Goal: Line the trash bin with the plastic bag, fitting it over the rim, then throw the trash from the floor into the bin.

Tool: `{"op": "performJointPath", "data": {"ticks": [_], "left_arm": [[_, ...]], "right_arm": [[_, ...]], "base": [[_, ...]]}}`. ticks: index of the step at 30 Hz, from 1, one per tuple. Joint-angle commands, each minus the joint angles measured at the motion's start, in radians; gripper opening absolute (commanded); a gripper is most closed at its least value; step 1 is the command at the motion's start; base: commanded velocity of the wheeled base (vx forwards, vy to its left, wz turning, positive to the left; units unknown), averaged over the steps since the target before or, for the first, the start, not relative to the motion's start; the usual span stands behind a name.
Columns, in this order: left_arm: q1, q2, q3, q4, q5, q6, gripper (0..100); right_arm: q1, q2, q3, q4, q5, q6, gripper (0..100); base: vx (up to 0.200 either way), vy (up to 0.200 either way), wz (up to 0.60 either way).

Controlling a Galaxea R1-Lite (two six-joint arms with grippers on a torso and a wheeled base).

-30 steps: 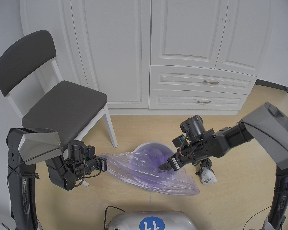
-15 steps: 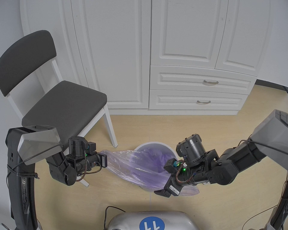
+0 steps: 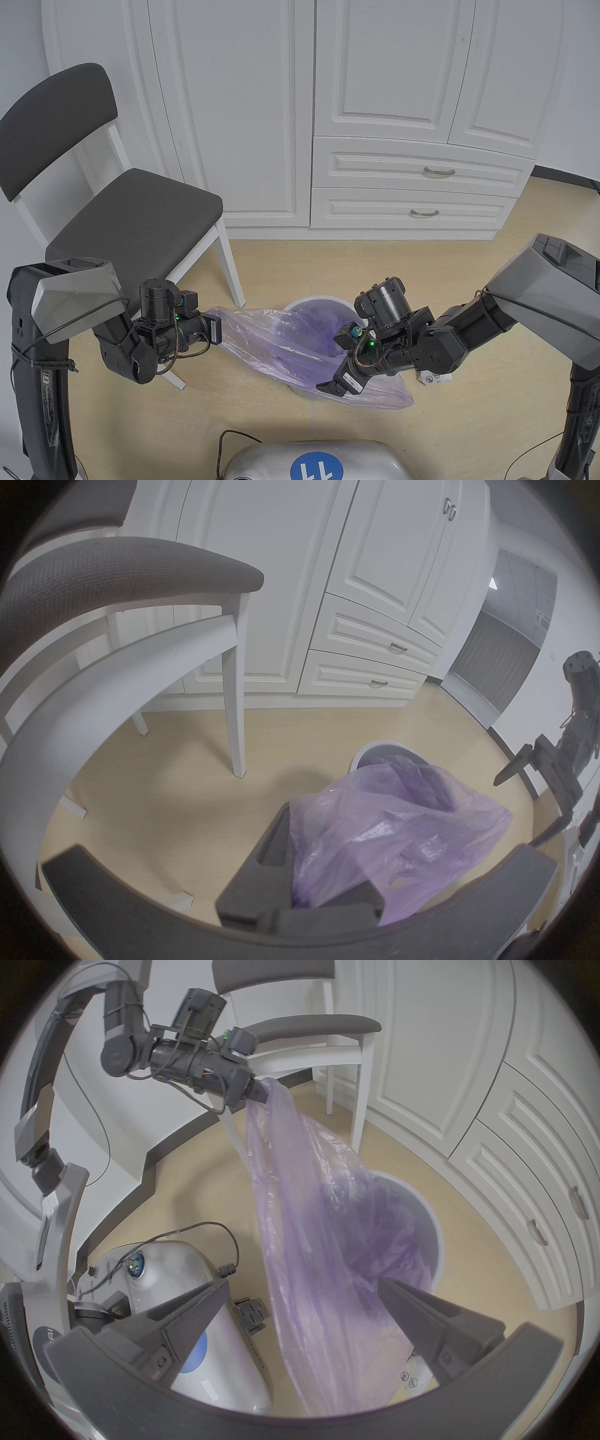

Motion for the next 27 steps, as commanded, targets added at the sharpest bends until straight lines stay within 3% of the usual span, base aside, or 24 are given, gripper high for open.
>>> {"op": "performJointPath", "data": {"ticks": [1,5,6,8,9,27], "left_arm": [[0.010,-0.011,0.003,-0.002,-0.001,-0.001,0],[0.012,-0.011,0.006,-0.002,-0.003,0.000,0],[0.012,-0.011,0.005,-0.002,-0.003,0.000,0],[0.012,-0.011,0.005,-0.003,-0.003,0.000,0],[0.012,-0.011,0.005,-0.003,-0.003,0.000,0],[0.012,-0.012,-0.021,-0.011,-0.010,-0.009,0]], "right_arm": [[-0.006,0.066,-0.052,0.004,0.006,0.002,100],[0.000,0.087,-0.067,0.013,0.050,0.054,100],[0.005,0.093,-0.080,0.016,0.102,0.114,100],[0.005,0.095,-0.087,0.017,0.124,0.134,100],[0.005,0.095,-0.087,0.017,0.124,0.134,0],[-0.067,0.082,-0.138,0.007,0.153,0.146,0]], "base": [[0.000,0.000,0.00],[0.000,0.000,0.00],[0.000,0.000,0.00],[0.000,0.000,0.00],[0.000,0.000,0.00],[0.000,0.000,0.00]]}}
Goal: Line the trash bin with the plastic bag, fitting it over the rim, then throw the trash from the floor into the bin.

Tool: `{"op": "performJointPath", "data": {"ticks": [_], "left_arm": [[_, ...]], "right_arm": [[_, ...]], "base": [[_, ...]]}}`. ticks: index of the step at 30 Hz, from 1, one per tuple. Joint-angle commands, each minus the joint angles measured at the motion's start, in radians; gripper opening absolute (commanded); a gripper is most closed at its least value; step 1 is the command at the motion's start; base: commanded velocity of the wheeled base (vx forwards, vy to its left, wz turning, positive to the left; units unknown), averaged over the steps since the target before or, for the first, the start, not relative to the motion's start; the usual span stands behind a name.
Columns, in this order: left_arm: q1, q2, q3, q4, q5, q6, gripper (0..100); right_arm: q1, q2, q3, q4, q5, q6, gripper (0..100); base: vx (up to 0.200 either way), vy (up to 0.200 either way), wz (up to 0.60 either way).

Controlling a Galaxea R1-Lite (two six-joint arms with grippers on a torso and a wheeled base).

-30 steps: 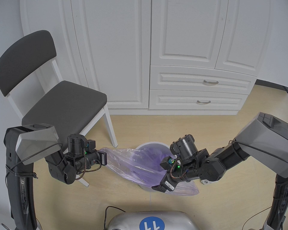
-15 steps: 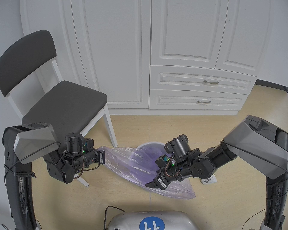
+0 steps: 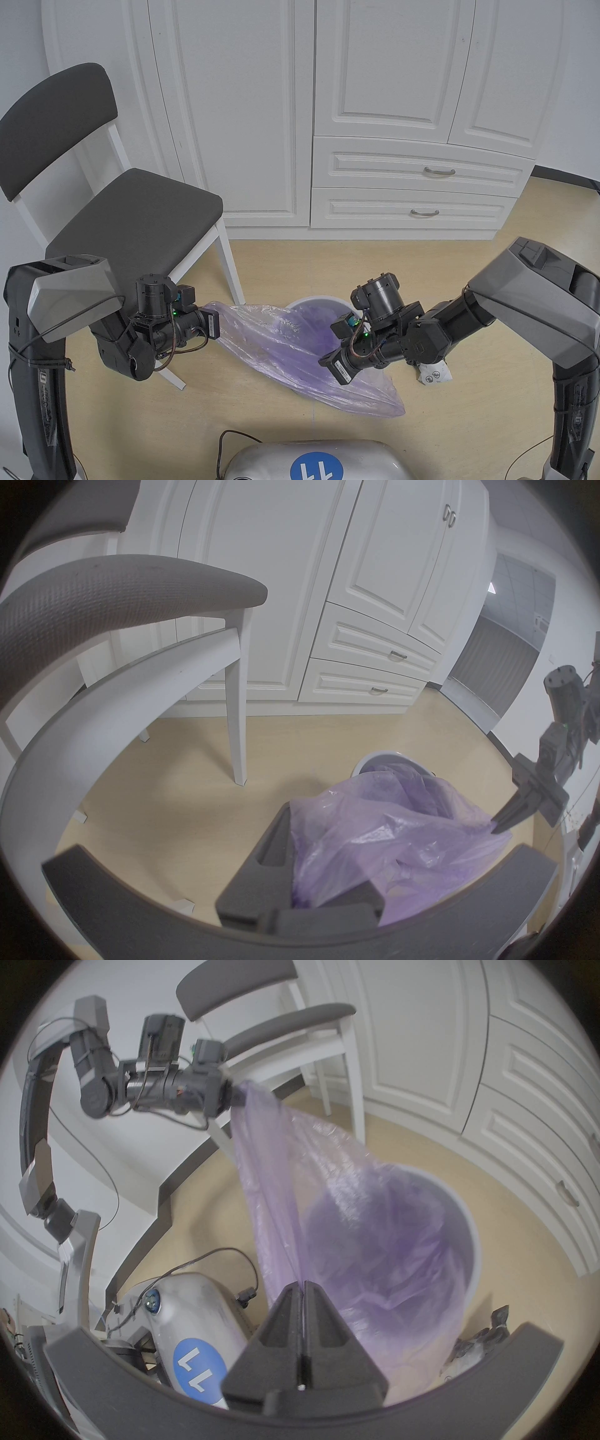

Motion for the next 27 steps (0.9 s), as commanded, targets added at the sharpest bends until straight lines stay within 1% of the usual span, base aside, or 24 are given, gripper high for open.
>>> {"op": "performJointPath", "data": {"ticks": [1,5,10,11,12,17,19,20,21,22,23,25,27], "left_arm": [[0.000,0.007,-0.028,0.000,-0.001,-0.006,0],[-0.009,0.022,-0.074,0.008,0.001,-0.044,0],[-0.026,0.039,-0.132,0.028,-0.001,-0.049,0],[-0.052,0.057,-0.181,0.063,0.005,-0.058,0],[-0.060,0.060,-0.203,0.084,0.005,-0.064,0],[-0.075,0.060,-0.310,0.239,0.010,-0.076,0],[-0.082,0.059,-0.342,0.304,0.019,-0.085,0],[-0.088,0.056,-0.356,0.335,0.031,-0.095,0],[-0.089,0.056,-0.358,0.338,0.033,-0.096,0],[-0.101,0.053,-0.376,0.374,0.068,-0.121,0],[-0.111,0.048,-0.381,0.393,0.096,-0.136,0],[-0.117,0.045,-0.381,0.416,0.122,-0.147,0],[-0.123,0.039,-0.384,0.480,0.165,-0.150,0]], "right_arm": [[-0.025,-0.009,-0.026,-0.001,-0.001,-0.003,0],[-0.056,-0.003,-0.057,-0.004,-0.006,-0.003,0],[-0.093,0.025,-0.098,-0.006,-0.007,-0.009,0],[-0.108,0.062,-0.136,-0.018,-0.014,-0.009,0],[-0.116,0.077,-0.158,-0.031,-0.014,-0.006,0],[-0.159,0.140,-0.227,-0.086,-0.015,0.012,0],[-0.171,0.166,-0.248,-0.098,-0.029,0.015,0],[-0.177,0.178,-0.261,-0.107,-0.043,0.020,0],[-0.177,0.180,-0.264,-0.109,-0.046,0.022,0],[-0.182,0.198,-0.282,-0.133,-0.080,0.043,0],[-0.182,0.210,-0.290,-0.153,-0.096,0.065,0],[-0.185,0.221,-0.297,-0.179,-0.109,0.089,0],[-0.196,0.237,-0.311,-0.228,-0.118,0.127,0]], "base": [[0.000,0.000,0.00],[0.000,0.000,0.00],[0.000,0.000,0.00],[0.000,0.000,0.00],[0.000,0.000,0.00],[0.000,0.000,0.00],[0.000,0.000,0.00],[0.000,0.000,0.00],[0.000,0.000,0.00],[0.000,0.000,0.00],[0.000,0.000,0.00],[0.000,0.000,0.00],[0.000,0.000,0.00]]}}
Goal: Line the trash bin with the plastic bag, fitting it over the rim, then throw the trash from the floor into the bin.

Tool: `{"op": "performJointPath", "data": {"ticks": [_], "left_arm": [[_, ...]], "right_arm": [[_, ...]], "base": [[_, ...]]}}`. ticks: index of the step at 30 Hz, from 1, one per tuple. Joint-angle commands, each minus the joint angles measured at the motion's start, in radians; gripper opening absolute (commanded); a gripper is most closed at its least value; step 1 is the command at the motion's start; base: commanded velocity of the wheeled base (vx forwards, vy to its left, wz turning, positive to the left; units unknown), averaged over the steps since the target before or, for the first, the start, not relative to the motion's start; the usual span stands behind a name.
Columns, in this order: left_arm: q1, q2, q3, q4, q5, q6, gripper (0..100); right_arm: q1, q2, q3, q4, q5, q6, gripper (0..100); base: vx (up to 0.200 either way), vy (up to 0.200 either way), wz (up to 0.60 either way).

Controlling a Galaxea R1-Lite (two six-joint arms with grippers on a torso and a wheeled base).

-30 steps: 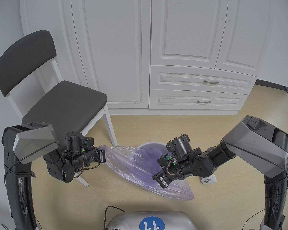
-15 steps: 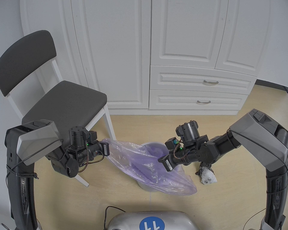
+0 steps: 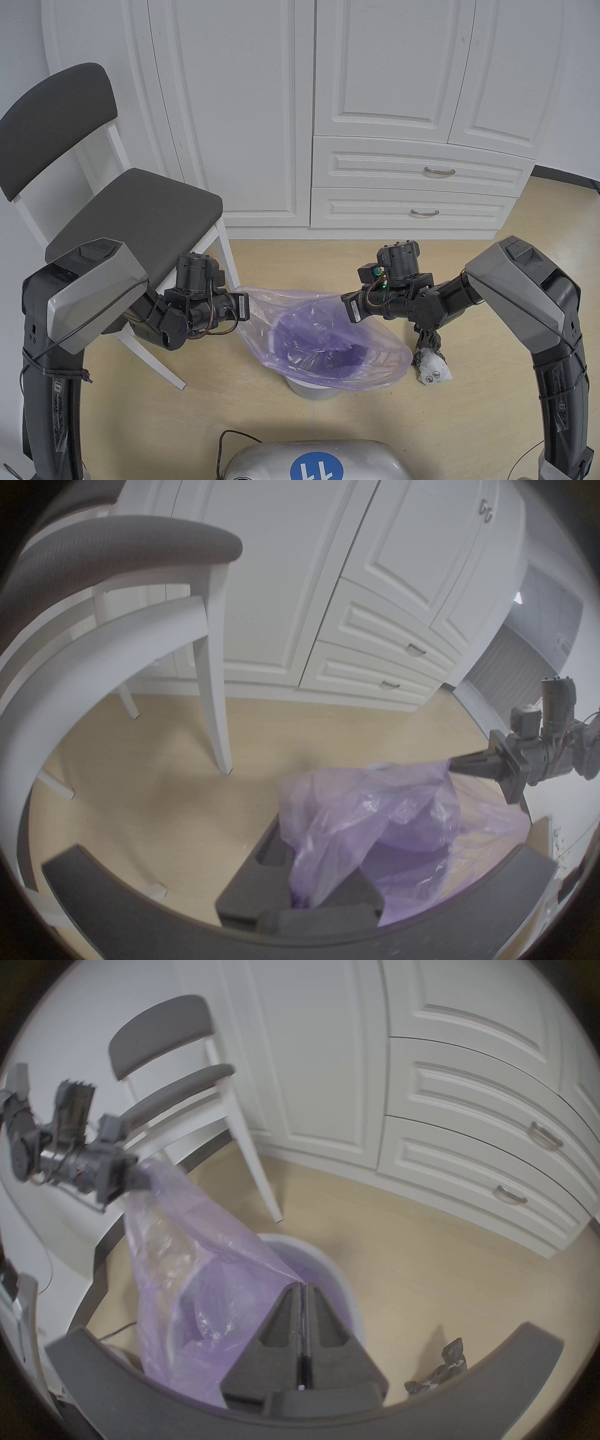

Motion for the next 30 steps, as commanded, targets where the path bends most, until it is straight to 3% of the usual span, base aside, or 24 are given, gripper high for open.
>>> {"op": "performJointPath", "data": {"ticks": [1,8,10,14,17,18,24,28,30], "left_arm": [[-0.021,-0.009,-0.030,0.073,0.056,-0.016,0],[-0.019,-0.018,-0.059,0.191,0.081,-0.064,0],[-0.027,-0.017,-0.139,0.323,0.086,-0.107,0],[-0.053,-0.017,-0.240,0.461,0.095,-0.197,0],[-0.062,-0.007,-0.295,0.524,0.129,-0.208,0],[-0.064,-0.007,-0.297,0.525,0.130,-0.208,0],[-0.079,0.011,-0.341,0.532,0.144,-0.211,0],[-0.076,0.059,-0.407,0.536,0.147,-0.222,0],[-0.076,0.068,-0.418,0.536,0.150,-0.222,0]], "right_arm": [[-0.026,0.072,-0.048,-0.057,-0.019,0.049,0],[-0.055,0.085,-0.075,-0.065,-0.024,0.079,0],[-0.052,0.116,-0.086,-0.077,-0.024,0.082,0],[-0.051,0.148,-0.123,-0.122,-0.021,0.086,0],[-0.051,0.158,-0.144,-0.117,-0.021,0.086,0],[-0.051,0.158,-0.146,-0.117,-0.021,0.086,100],[-0.034,0.072,-0.085,-0.112,-0.032,0.115,100],[0.011,-0.040,0.014,-0.112,-0.183,0.132,100],[0.023,-0.099,0.063,-0.111,-0.213,0.170,100]], "base": [[0.000,0.000,0.00],[0.000,0.000,0.00],[0.000,0.000,0.00],[0.000,0.000,0.00],[0.000,0.000,0.00],[0.000,0.000,0.00],[0.000,0.000,0.00],[0.000,0.000,0.00],[0.000,0.000,0.00]]}}
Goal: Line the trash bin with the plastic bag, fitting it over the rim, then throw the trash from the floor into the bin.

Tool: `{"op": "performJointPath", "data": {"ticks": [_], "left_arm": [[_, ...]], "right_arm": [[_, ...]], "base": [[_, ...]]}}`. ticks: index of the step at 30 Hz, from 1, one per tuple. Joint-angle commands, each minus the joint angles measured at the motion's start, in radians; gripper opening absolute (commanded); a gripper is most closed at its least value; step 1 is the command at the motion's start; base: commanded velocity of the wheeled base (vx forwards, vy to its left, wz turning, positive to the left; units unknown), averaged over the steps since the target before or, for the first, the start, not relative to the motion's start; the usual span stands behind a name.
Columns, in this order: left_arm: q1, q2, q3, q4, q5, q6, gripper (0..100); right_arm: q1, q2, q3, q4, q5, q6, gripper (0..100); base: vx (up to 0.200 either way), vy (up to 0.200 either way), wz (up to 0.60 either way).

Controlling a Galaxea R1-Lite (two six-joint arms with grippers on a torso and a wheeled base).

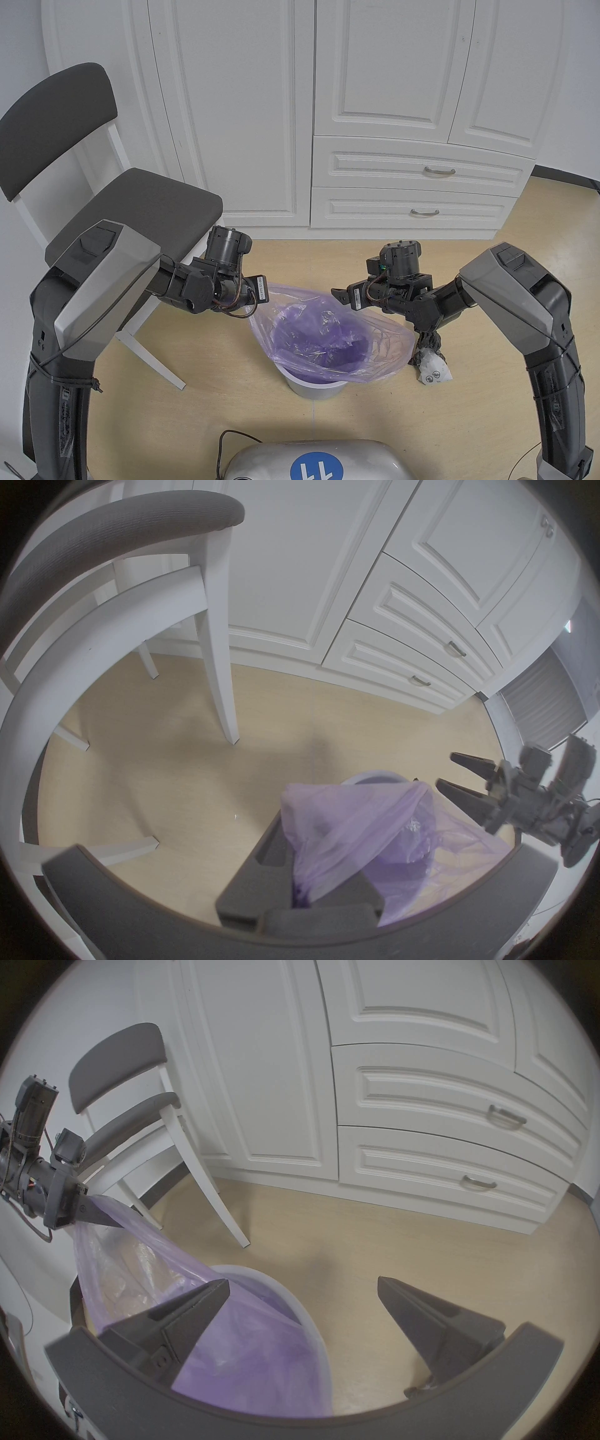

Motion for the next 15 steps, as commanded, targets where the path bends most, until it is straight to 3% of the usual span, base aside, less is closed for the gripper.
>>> {"op": "performJointPath", "data": {"ticks": [1,8,9,15], "left_arm": [[0.000,0.057,-0.068,0.002,0.008,-0.004,0],[0.000,0.111,-0.186,0.068,0.056,-0.009,0],[0.000,0.111,-0.201,0.085,0.057,-0.017,100],[0.005,0.097,-0.220,0.172,0.059,-0.040,100]], "right_arm": [[0.049,-0.181,0.133,0.008,-0.096,0.066,100],[0.051,-0.334,0.326,0.066,-0.188,0.127,100],[0.051,-0.362,0.371,0.074,-0.188,0.126,100],[0.049,-0.423,0.540,0.063,-0.187,0.126,100]], "base": [[0.000,0.000,0.00],[0.000,0.000,0.00],[0.000,0.000,0.00],[0.000,0.000,0.00]]}}
